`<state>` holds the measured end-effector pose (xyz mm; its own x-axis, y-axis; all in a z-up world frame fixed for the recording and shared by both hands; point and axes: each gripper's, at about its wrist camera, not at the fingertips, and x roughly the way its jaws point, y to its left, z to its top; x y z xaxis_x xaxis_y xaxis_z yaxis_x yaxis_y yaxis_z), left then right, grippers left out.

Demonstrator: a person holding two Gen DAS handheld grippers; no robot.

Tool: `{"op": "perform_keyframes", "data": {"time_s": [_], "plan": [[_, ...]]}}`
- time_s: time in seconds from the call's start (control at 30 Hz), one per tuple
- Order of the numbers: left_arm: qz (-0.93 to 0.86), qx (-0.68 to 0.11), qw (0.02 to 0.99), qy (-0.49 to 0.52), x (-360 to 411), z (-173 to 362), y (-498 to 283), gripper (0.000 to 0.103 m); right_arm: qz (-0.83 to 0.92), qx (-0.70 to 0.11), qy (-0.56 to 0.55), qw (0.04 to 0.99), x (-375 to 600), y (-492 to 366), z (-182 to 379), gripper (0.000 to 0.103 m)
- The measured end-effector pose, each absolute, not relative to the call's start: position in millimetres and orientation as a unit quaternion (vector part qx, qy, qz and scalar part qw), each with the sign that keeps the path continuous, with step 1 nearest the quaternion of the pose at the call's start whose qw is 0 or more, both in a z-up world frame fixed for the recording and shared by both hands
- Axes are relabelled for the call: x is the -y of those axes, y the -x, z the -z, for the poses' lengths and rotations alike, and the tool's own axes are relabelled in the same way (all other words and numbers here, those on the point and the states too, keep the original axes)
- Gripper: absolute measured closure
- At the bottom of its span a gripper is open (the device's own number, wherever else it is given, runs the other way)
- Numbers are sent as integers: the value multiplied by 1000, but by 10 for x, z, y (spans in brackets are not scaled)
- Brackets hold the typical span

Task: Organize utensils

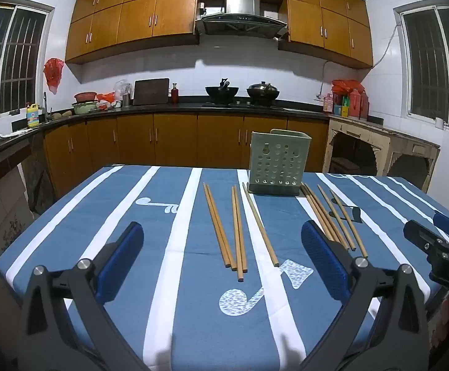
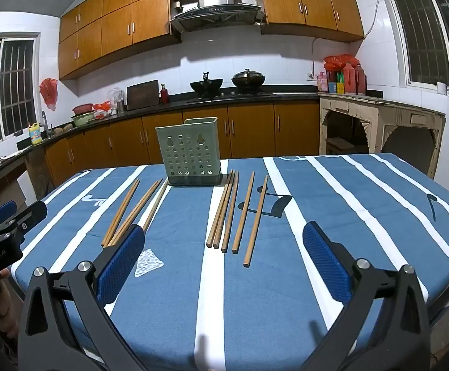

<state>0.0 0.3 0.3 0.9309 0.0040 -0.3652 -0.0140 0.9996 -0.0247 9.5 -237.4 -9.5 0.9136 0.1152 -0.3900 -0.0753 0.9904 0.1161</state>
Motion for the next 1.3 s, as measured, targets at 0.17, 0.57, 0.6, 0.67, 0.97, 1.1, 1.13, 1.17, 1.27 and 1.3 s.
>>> {"op": "perform_keyframes", "data": {"time_s": [0.17,0.57,0.6,0.67,0.97,1.1,1.13,1.17,1.27,1.3], "plan": [[-3,-186,983,11,13,-3,-1,4,-48,-203,-48,977,2370,-93,94,2],[-3,-186,982,12,2,-3,0,4,-48,-204,-48,977,2363,-96,101,2],[-2,-186,982,12,2,-4,1,4,-48,-204,-48,977,2363,-97,102,2],[-3,-185,983,12,5,0,1,4,-48,-204,-48,977,2363,-97,101,2],[-3,-186,983,12,5,0,0,4,-48,-204,-48,977,2365,-98,101,2],[-3,-186,983,12,5,-1,1,4,-48,-204,-48,977,2365,-100,104,2],[-3,-186,982,12,5,0,0,4,-48,-204,-48,977,2365,-100,105,2],[-3,-186,983,12,4,0,0,4,-48,-204,-48,977,2365,-100,106,2],[-3,-186,982,12,5,0,0,4,-48,-205,-48,976,2367,-102,108,2],[-3,-186,982,11,6,0,0,4,-48,-205,-48,976,2367,-102,108,2]]}}
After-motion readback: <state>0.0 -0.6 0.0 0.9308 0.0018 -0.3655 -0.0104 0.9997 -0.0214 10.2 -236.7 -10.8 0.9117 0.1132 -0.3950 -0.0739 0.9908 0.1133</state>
